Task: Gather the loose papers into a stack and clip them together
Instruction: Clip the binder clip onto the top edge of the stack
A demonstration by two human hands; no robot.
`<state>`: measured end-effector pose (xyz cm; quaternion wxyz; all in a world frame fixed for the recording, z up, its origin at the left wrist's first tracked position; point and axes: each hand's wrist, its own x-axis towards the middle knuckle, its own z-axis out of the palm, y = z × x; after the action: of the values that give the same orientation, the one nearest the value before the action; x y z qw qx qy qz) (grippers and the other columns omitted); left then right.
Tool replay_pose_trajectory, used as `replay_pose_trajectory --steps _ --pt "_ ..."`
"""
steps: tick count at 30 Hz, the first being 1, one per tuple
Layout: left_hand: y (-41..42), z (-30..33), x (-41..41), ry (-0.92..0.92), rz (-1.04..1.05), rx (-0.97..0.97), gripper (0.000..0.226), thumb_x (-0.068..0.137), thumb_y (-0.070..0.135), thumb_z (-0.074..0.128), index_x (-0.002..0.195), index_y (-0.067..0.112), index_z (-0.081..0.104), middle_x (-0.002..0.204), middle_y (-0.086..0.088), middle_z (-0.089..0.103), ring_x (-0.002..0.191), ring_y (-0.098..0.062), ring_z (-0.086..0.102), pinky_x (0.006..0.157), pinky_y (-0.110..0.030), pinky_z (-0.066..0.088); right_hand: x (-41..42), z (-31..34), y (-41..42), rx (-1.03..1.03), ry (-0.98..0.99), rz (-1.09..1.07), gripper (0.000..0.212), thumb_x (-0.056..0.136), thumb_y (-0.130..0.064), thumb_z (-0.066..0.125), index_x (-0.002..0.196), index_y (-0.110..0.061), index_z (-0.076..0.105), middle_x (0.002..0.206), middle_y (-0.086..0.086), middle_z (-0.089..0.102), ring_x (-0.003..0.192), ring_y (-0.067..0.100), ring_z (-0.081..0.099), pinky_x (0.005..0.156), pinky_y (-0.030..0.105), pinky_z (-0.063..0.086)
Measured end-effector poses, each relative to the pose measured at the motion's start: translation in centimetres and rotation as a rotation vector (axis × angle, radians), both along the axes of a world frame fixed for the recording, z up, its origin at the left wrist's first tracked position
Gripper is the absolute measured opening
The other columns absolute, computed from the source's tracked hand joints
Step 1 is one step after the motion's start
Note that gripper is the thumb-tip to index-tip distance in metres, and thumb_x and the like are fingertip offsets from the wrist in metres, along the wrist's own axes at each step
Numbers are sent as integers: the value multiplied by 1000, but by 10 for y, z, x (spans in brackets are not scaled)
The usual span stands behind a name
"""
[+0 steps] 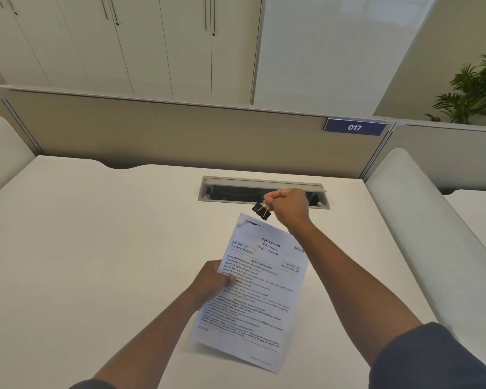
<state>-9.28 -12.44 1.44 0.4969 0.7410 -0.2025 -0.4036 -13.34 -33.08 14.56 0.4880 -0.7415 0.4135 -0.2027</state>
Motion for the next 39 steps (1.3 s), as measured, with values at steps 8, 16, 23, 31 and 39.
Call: replay_pose_trajectory --steps 8,16,23,31,39 --pt "-1 1 2 2 8 -13 14 89 12 68 101 20 68 104 -2 74 97 -24 70 88 -39 55 4 -11 13 -155 -48 9 6 85 -6 71 81 -11 71 67 -7 65 61 -3 59 49 1 39" --pt "-1 -3 4 17 4 10 22 88 14 69 110 13 69 108 -4 74 98 -25 71 91 -44 55 5 -20 20 -228 -48 50 15 88 -4 67 79 -16 67 69 -10 63 63 -5 59 52 -2 37" --pt "-3 -7 8 7 -19 26 26 86 18 71 112 13 70 108 -4 74 97 -24 71 91 -44 57 8 -26 22 -221 -50 71 21 88 4 60 81 -14 68 77 -2 69 76 7 67 62 4 42" --pt "-6 -5 9 24 -14 -3 24 89 13 68 113 13 68 108 -3 74 98 -23 71 91 -41 55 14 -28 19 -193 13 151 10 91 -2 61 89 -10 67 81 -3 66 70 -5 58 49 2 41" --pt "-4 -4 10 -6 -37 2 14 88 16 69 101 22 69 103 -1 75 94 -21 72 83 -35 57 16 -22 4 -135 147 341 23 92 -20 64 114 -16 60 92 -7 63 74 -2 56 60 15 37"
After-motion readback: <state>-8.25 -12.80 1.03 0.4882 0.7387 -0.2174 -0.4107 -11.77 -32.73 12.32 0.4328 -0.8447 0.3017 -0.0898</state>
